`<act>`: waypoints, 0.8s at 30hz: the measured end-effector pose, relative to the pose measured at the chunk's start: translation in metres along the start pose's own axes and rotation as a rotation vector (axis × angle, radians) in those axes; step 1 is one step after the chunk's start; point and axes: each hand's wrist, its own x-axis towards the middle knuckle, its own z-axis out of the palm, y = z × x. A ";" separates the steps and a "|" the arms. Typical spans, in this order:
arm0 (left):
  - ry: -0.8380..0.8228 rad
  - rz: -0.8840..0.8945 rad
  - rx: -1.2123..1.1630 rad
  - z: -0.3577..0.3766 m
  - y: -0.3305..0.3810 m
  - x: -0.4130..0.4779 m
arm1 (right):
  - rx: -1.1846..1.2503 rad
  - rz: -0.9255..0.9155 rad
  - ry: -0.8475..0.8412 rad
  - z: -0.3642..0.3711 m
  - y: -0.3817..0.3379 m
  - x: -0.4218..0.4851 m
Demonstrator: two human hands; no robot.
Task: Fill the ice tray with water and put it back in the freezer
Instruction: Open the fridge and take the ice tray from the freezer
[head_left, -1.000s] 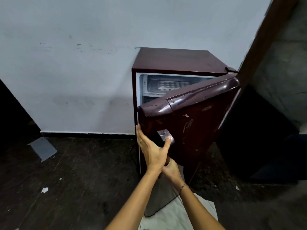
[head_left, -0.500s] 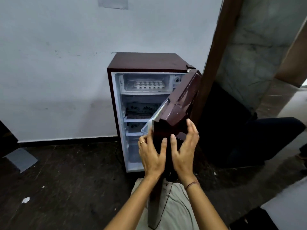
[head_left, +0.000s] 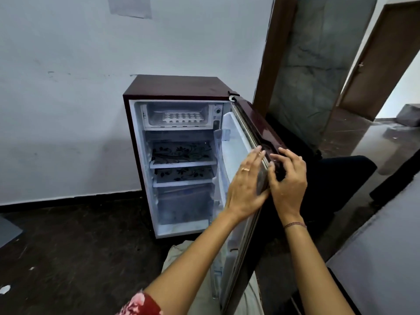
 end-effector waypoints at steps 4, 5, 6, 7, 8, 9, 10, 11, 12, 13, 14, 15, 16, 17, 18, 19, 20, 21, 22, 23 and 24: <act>-0.202 0.102 0.041 0.020 0.007 0.037 | 0.032 0.018 0.016 -0.021 0.035 0.011; -0.224 0.100 0.015 0.026 0.010 0.040 | 0.029 0.025 0.010 -0.026 0.043 0.013; -0.236 0.089 -0.005 0.031 0.012 0.042 | 0.028 0.034 -0.001 -0.030 0.049 0.015; -0.236 0.082 -0.006 0.037 0.016 0.044 | 0.022 0.047 -0.011 -0.034 0.054 0.018; -0.223 0.079 0.008 0.043 0.017 0.045 | 0.013 0.058 -0.021 -0.037 0.058 0.020; -0.208 0.076 0.024 0.048 0.019 0.046 | 0.006 0.065 -0.028 -0.039 0.062 0.022; -0.198 0.066 0.037 0.052 0.020 0.047 | 0.004 0.071 -0.036 -0.040 0.065 0.023; -0.191 0.059 0.044 0.057 0.022 0.047 | 0.005 0.076 -0.042 -0.043 0.068 0.025; -0.188 0.055 0.048 0.061 0.026 0.048 | 0.004 0.081 -0.046 -0.046 0.071 0.026; -0.187 0.054 0.055 0.061 0.028 0.048 | 0.004 0.073 -0.051 -0.047 0.073 0.026; -0.193 0.053 0.056 0.060 0.029 0.048 | -0.001 0.064 -0.047 -0.045 0.073 0.026; -0.205 0.050 0.044 0.060 0.025 0.049 | -0.007 0.065 -0.041 -0.042 0.074 0.026; -0.210 0.048 0.044 0.060 0.025 0.050 | -0.004 0.069 -0.043 -0.041 0.075 0.027; -0.199 0.040 0.080 0.057 0.022 0.050 | 0.036 0.064 -0.051 -0.036 0.074 0.028; -0.196 0.031 0.116 0.053 0.019 0.048 | 0.068 0.059 -0.072 -0.030 0.072 0.030; -0.189 0.033 0.133 0.052 0.016 0.047 | 0.066 0.064 -0.091 -0.028 0.072 0.030; -0.174 0.027 0.157 0.048 0.010 0.044 | 0.047 0.068 -0.100 -0.026 0.070 0.028; -0.144 0.016 0.185 0.046 0.008 0.039 | 0.016 0.043 -0.099 -0.028 0.067 0.026; -0.104 -0.011 0.215 0.042 0.001 0.034 | -0.012 0.009 -0.104 -0.025 0.064 0.027; -0.064 -0.035 0.241 0.036 -0.007 0.029 | -0.050 -0.021 -0.101 -0.021 0.058 0.027; -0.031 -0.049 0.259 0.030 -0.013 0.024 | -0.099 -0.052 -0.085 -0.020 0.050 0.024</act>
